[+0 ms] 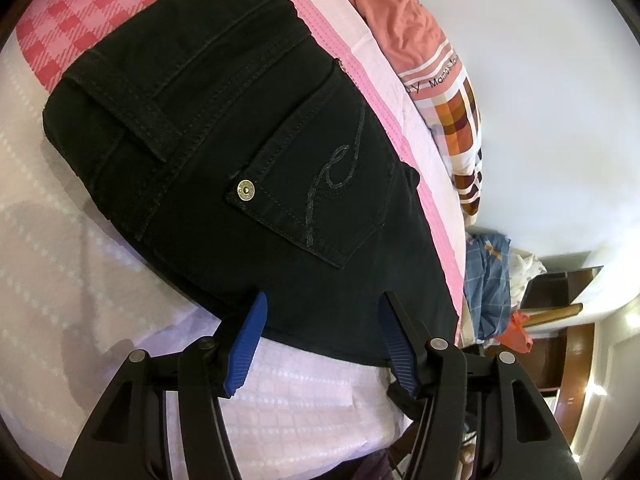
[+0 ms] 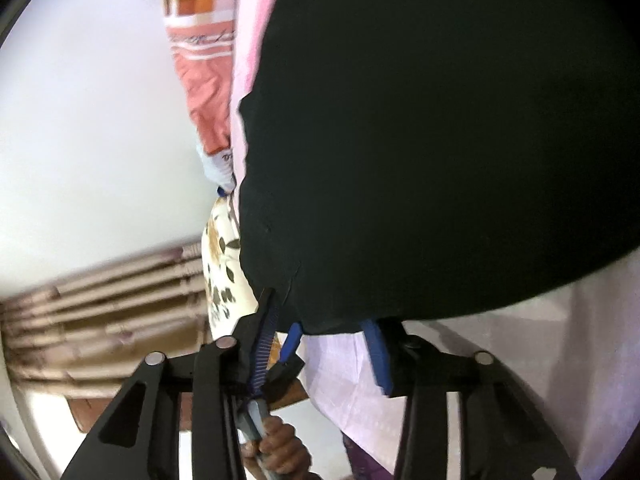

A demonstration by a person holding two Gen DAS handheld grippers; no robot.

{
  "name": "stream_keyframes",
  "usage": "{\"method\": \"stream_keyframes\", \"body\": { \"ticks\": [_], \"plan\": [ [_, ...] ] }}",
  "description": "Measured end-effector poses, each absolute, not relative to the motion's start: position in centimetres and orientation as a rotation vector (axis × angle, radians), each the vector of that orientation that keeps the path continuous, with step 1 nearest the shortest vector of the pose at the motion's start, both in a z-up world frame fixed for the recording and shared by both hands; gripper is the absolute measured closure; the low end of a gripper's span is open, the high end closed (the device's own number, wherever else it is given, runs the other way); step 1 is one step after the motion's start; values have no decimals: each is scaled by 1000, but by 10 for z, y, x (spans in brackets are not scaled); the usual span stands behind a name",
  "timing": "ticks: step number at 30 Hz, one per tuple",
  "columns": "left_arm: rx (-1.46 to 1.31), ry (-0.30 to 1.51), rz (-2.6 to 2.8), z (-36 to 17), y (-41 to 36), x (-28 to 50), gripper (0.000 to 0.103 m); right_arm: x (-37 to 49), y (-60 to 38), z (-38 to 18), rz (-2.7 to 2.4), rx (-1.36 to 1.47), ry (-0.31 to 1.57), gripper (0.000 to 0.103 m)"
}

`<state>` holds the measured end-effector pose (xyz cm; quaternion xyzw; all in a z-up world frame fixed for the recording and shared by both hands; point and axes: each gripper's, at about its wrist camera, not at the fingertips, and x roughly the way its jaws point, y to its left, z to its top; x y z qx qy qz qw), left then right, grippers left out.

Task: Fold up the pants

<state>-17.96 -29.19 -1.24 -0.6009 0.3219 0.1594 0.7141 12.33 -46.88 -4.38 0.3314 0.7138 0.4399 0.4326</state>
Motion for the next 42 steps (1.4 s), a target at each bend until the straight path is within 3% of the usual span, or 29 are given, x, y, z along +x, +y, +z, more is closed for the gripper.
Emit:
{"method": "stream_keyframes", "body": {
  "ticks": [7, 9, 10, 12, 28, 34, 36, 40, 42],
  "plan": [
    [-1328, 712, 343, -14, -292, -177, 39, 117, -454, -38, 1145, 781, 1752, 64],
    [-1319, 716, 344, -14, -293, -176, 39, 114, -443, -36, 1161, 693, 1737, 79],
    [-1312, 719, 344, -14, -294, -174, 39, 112, -436, -39, 1159, 637, 1749, 92],
    [-1306, 723, 345, -14, -294, -173, 39, 107, -429, -41, 1162, 572, 1751, 97],
    [-1266, 734, 353, -13, -293, -169, 39, 101, -434, -50, 1188, 573, 1825, 99],
    [-1213, 767, 356, -13, -293, -165, 39, 93, -429, -16, 1342, 371, 1902, 77],
    [-1214, 772, 352, -13, -292, -165, 39, 98, -426, 23, 1467, 261, 1806, 77],
    [-1201, 765, 352, -12, -294, -165, 39, 141, -409, 114, 1525, -67, 1229, 59],
    [-1200, 762, 356, -12, -294, -165, 39, 163, -391, 126, 1480, -213, 1038, 59]
  ]
}}
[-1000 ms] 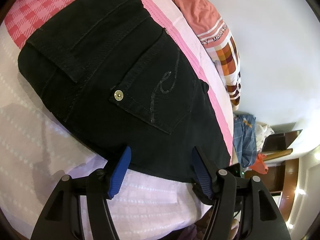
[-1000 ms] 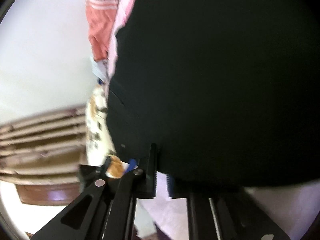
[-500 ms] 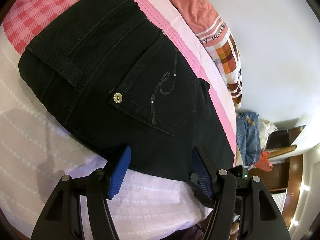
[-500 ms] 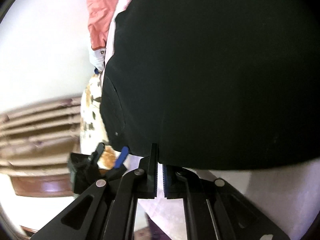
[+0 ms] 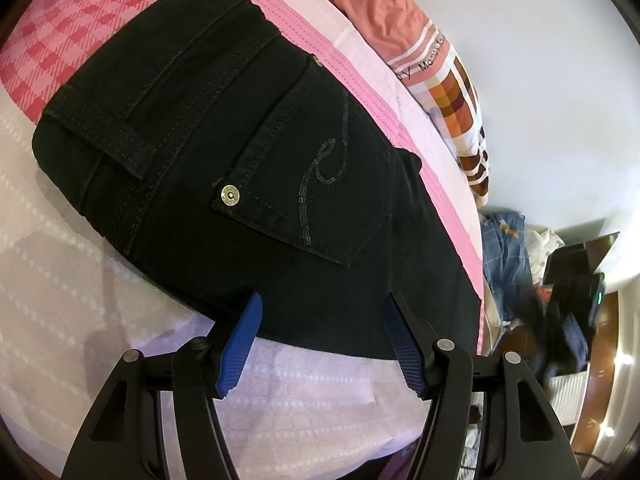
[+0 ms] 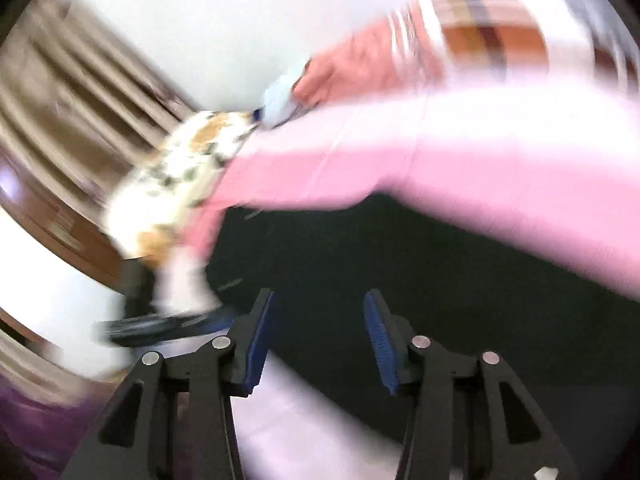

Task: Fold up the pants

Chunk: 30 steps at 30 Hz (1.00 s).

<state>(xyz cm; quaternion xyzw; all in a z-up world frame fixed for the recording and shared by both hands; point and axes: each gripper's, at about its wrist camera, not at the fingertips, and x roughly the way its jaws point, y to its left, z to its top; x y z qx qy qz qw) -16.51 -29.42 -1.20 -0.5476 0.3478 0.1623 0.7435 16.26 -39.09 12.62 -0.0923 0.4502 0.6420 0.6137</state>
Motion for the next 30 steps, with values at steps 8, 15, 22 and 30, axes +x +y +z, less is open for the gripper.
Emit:
{"method": "stream_keyframes", "body": {
  "ticks": [8, 15, 22, 30],
  "plan": [
    [-1214, 762, 355, -13, -294, -165, 39, 213, -291, 81, 1524, -448, 1008, 59],
    [-1191, 790, 372, -11, -295, -160, 39, 206, -254, 54, 1641, -493, 1116, 68],
    [-1222, 789, 364, -13, -291, -158, 39, 196, -263, 68, 1804, -547, 1070, 70],
    [-1194, 806, 369, -12, -292, -153, 39, 206, -240, 50, 1779, -578, 1165, 69]
  ]
}}
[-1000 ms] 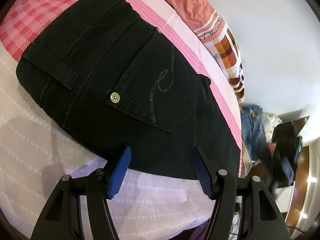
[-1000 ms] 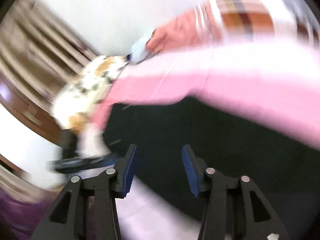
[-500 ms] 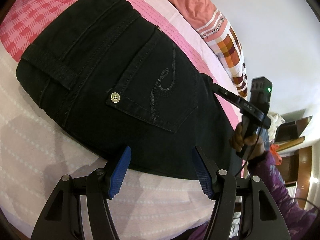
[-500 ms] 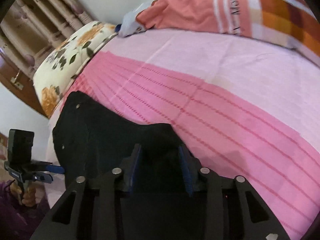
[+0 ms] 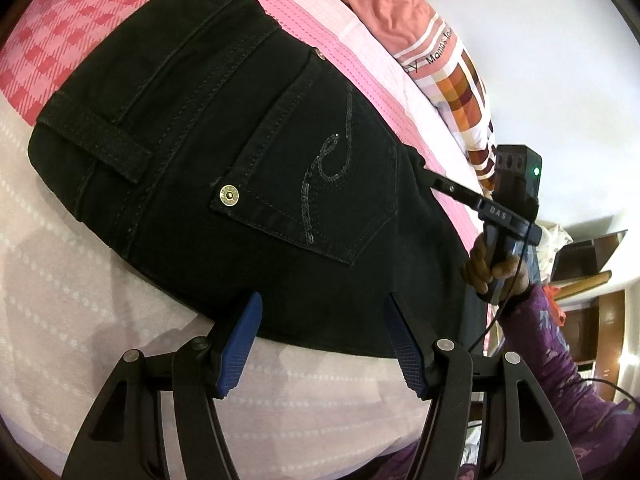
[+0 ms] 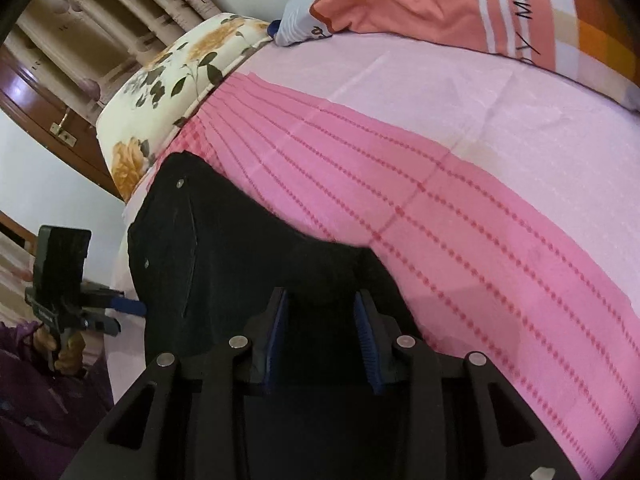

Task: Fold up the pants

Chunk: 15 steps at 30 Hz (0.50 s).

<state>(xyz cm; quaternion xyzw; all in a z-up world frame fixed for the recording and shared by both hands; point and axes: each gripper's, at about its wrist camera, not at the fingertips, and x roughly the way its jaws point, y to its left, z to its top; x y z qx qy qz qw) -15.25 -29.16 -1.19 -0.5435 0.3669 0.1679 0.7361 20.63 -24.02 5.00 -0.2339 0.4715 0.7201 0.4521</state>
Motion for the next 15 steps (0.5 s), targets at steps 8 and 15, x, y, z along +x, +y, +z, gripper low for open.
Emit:
{"method": "stream_keyframes", "body": {
  "ticks": [8, 15],
  "plan": [
    [-1202, 799, 360, -14, -292, -156, 39, 222, -229, 60, 1886, -570, 1217, 69],
    [-1193, 806, 360, -13, -292, -155, 39, 221, -220, 57, 1884, -690, 1192, 69]
  ]
}}
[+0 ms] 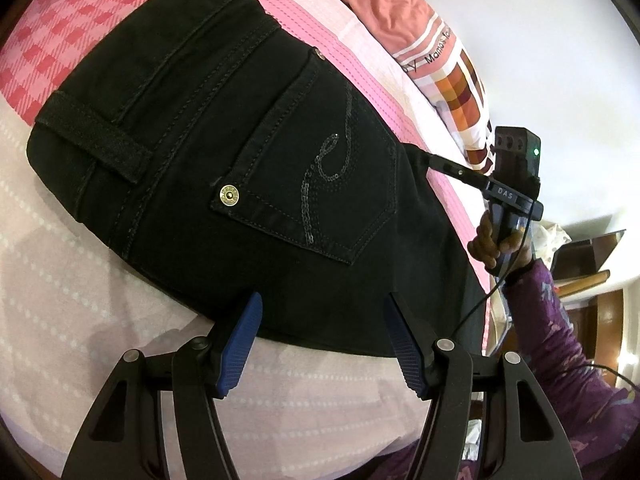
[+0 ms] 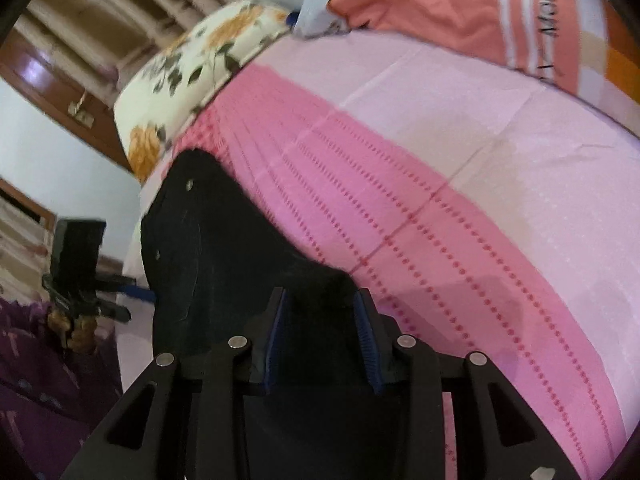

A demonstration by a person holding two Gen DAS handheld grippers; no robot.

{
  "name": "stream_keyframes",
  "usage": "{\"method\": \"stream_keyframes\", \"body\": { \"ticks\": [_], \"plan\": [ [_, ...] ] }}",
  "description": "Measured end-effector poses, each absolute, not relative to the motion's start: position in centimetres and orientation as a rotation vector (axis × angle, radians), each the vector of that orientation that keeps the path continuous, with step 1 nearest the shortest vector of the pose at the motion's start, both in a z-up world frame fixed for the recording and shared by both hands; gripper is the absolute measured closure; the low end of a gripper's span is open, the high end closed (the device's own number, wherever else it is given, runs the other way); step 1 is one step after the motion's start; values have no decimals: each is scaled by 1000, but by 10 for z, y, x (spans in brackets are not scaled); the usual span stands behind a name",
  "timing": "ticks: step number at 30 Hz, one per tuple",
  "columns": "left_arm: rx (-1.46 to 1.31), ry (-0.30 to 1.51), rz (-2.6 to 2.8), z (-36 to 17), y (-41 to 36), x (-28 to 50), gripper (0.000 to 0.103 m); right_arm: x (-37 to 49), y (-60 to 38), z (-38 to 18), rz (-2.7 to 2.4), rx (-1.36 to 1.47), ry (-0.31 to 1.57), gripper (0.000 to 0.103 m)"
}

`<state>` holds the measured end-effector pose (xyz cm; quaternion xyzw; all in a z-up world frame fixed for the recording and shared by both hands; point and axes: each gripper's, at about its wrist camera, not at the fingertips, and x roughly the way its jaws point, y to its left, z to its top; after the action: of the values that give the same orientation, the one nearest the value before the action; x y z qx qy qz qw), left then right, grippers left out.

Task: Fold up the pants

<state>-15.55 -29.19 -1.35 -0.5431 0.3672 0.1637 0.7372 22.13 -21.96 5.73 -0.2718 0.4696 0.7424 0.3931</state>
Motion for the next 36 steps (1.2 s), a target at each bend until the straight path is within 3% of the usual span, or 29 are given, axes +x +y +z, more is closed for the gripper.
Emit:
{"method": "stream_keyframes", "body": {
  "ticks": [4, 10, 14, 22, 29, 34, 36],
  "plan": [
    [-1202, 803, 361, -13, -292, -156, 39, 199, -221, 50, 1959, -787, 1226, 69],
    [-1195, 804, 364, -12, -293, -156, 39, 204, -216, 51, 1967, -646, 1211, 69],
    [-1180, 811, 368, -11, -296, -155, 39, 213, -220, 44, 1923, -572, 1191, 83],
    [-1157, 812, 371, -10, -299, -155, 39, 235, -222, 33, 1842, -383, 1239, 89],
    [-1098, 825, 381, -8, -306, -152, 39, 228, -219, 35, 1758, -448, 1166, 96],
    [-1129, 804, 372, -10, -303, -157, 39, 223, -225, 40, 1717, -471, 1099, 93],
    [-1140, 804, 367, -11, -301, -156, 39, 234, -233, 46, 1648, -430, 1092, 73]
  ]
}}
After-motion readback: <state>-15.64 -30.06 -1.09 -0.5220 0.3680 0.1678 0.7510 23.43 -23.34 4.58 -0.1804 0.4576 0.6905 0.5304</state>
